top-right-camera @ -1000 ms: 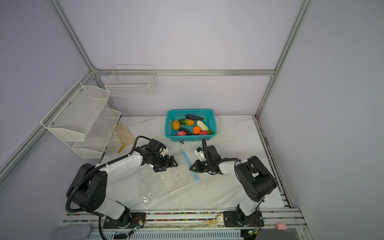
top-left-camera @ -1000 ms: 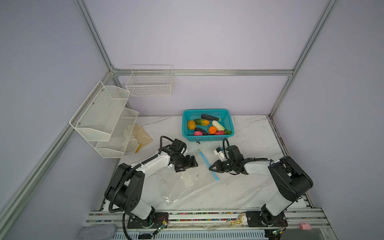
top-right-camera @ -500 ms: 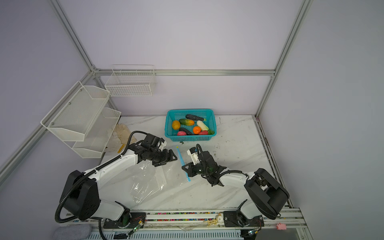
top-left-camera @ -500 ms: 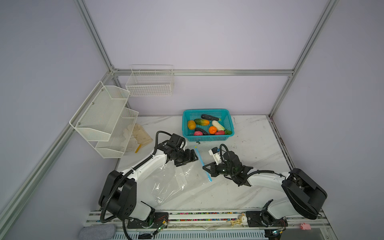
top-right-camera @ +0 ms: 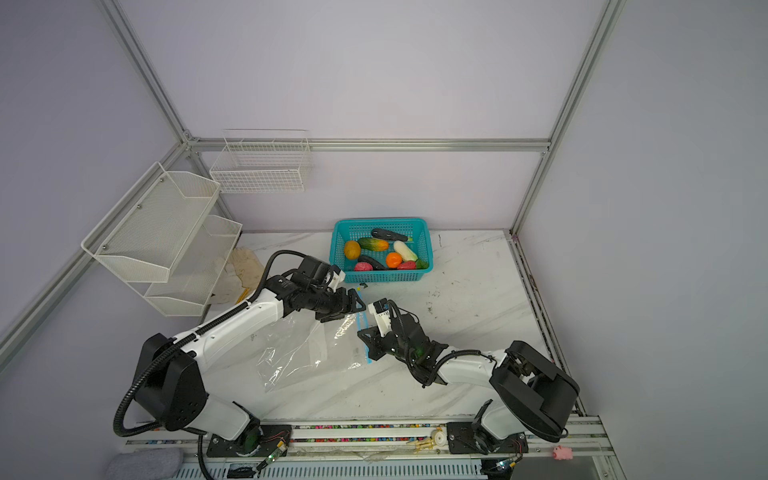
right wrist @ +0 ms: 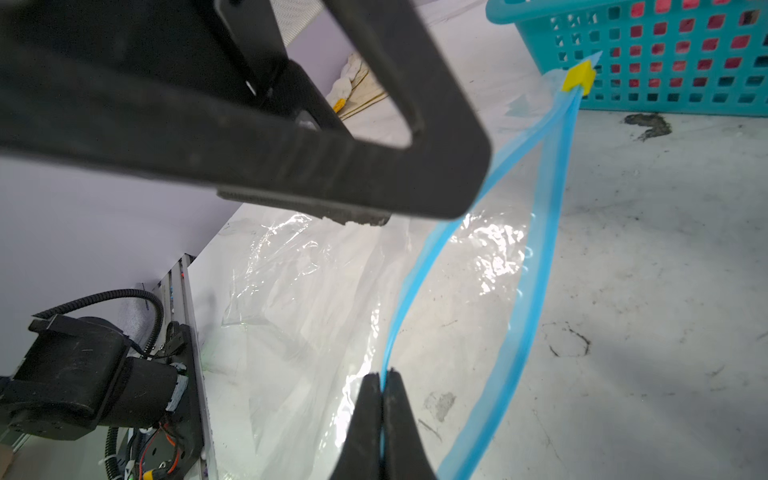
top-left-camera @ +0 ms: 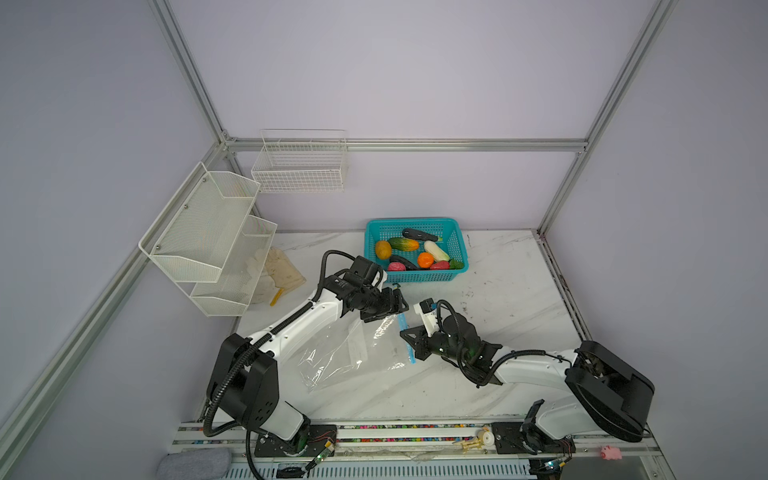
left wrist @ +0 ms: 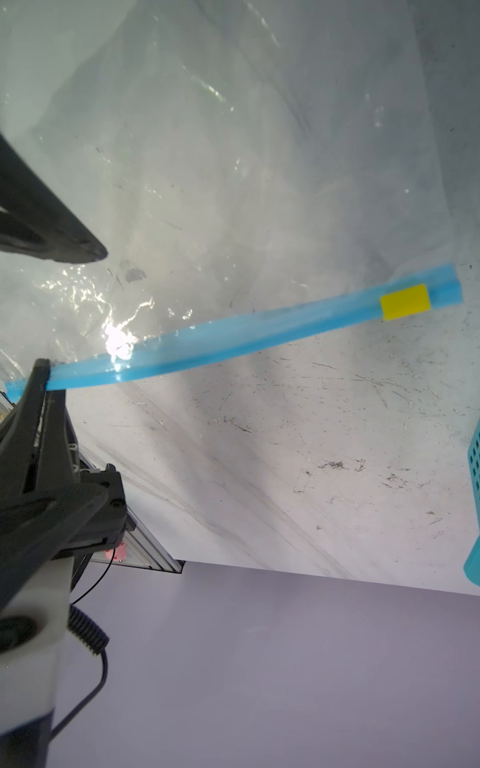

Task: Place the food in the zip-top bag and seal the zipper
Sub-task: 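Lift the zipper lip with the right gripper while the left raises the bag edge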

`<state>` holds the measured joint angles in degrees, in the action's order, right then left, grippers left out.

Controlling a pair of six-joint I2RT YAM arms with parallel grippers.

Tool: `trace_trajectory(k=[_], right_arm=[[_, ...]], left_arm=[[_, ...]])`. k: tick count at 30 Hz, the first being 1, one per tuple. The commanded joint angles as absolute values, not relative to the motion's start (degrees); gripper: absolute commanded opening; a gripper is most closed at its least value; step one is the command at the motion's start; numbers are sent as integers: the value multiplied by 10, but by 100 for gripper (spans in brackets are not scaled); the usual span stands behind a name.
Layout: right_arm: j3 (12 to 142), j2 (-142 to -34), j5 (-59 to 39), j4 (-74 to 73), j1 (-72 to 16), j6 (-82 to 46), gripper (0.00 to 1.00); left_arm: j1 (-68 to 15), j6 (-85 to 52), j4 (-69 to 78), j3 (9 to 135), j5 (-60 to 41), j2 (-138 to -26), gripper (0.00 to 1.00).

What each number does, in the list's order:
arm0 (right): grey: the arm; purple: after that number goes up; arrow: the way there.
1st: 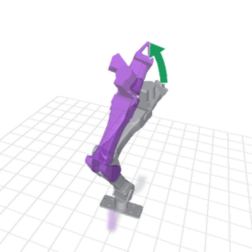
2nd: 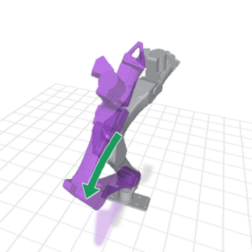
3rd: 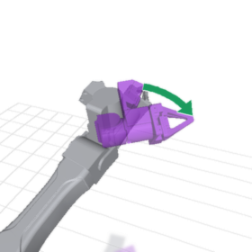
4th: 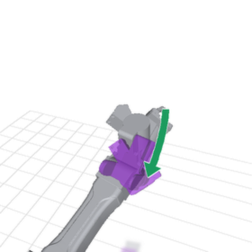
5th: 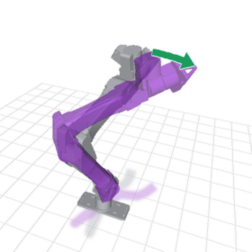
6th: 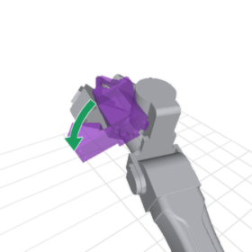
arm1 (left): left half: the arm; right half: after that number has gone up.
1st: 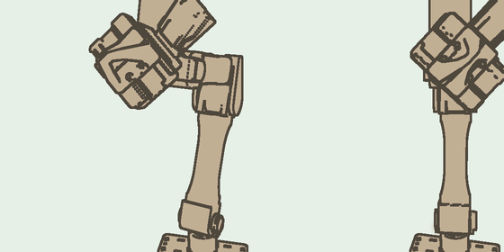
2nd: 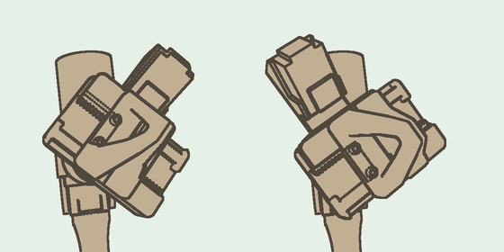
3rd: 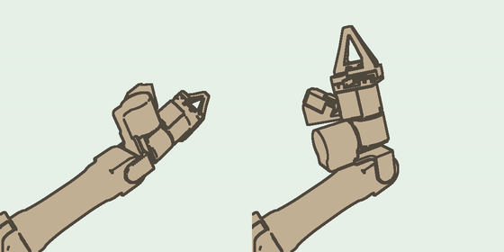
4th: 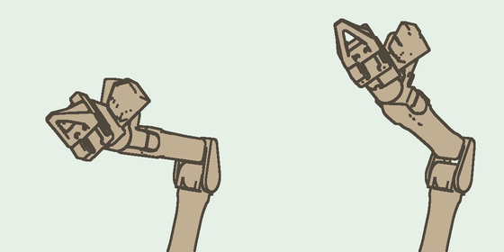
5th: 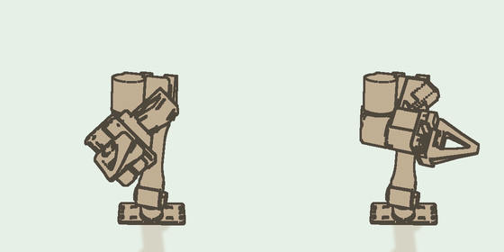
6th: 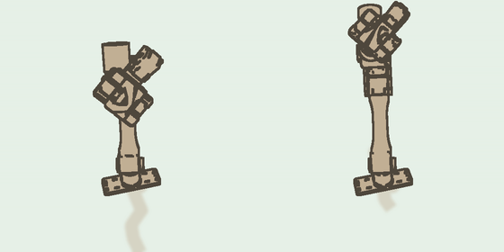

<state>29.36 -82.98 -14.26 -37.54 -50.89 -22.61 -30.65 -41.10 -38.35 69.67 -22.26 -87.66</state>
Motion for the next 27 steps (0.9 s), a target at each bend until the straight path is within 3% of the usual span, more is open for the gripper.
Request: trace_trajectory(k=[1,12,21,27], right_arm=[[301,-839,-127,-413,-515,-222,0],[299,-831,-122,-408,-516,-218,0],[301,-838,-126,-419,-517,-223,0],[302,-839,-127,-417,-518,-222,0]], left_arm=[[-318,-395,-403,750,-198,-890,80],[-344,-362,-445,785,-144,-934,59],[-362,-346,-466,819,-121,-957,53],[-368,-345,-472,824,-118,-960,35]])
